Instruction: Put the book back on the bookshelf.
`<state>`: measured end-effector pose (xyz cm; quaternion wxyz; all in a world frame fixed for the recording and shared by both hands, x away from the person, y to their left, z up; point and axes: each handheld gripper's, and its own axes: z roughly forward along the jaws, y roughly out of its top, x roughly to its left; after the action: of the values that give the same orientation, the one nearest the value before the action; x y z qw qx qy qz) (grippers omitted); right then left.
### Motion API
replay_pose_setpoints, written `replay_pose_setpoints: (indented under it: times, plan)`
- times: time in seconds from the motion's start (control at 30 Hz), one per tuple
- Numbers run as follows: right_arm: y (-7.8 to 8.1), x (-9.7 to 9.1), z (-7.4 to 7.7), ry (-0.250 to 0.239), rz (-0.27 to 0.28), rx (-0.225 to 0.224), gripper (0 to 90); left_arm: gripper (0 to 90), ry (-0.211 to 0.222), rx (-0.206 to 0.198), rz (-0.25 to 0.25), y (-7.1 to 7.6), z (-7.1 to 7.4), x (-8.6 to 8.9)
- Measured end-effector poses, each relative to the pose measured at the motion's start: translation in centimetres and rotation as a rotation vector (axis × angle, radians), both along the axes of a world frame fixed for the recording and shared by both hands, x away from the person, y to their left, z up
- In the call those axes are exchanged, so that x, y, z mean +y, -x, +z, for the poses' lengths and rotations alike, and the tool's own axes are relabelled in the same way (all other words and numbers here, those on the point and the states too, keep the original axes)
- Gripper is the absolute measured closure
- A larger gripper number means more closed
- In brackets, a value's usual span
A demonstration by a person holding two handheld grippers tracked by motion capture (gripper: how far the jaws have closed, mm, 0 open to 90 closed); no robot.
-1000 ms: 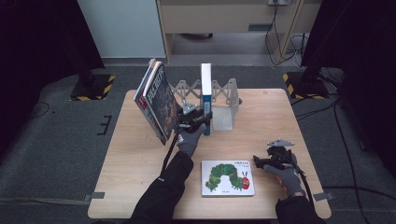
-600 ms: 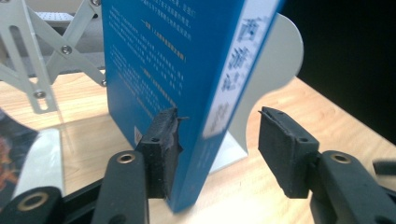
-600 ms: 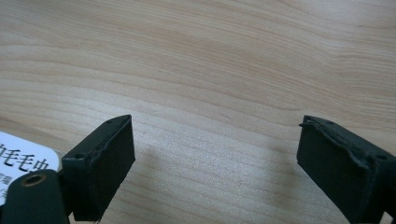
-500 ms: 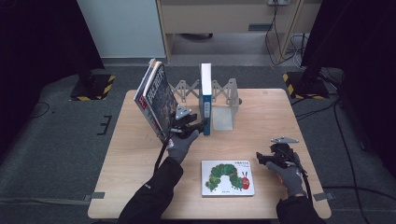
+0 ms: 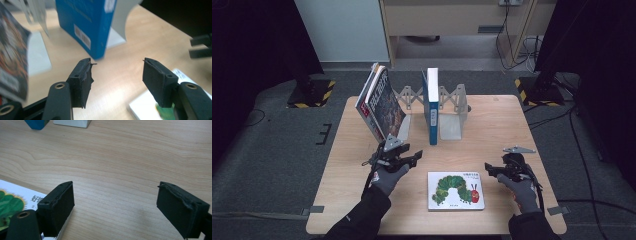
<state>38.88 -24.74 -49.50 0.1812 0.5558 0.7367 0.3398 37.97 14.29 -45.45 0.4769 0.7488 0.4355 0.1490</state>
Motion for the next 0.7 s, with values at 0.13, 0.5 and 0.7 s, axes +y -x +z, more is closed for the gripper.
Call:
replay_pose_setpoints:
  times: [0.13, 0.5, 0.7]
  plan:
    - [0.4, 0.6, 0.3, -0.034, 0.032, 0.004, 10.4, 38.8, -0.031, 0.030, -0.021, 1.4, -1.3, 0.0]
    - [1.6, 1.7, 0.7, -0.052, 0.099, -0.013, 10.1, 36.6, -0.081, 0.073, -0.085, 3.1, -3.6, -1.2]
    - [2.9, 2.2, 0.2, -0.068, 0.121, 0.032, 16.2, 36.1, -0.110, 0.110, -0.122, 2.9, -5.2, -2.4]
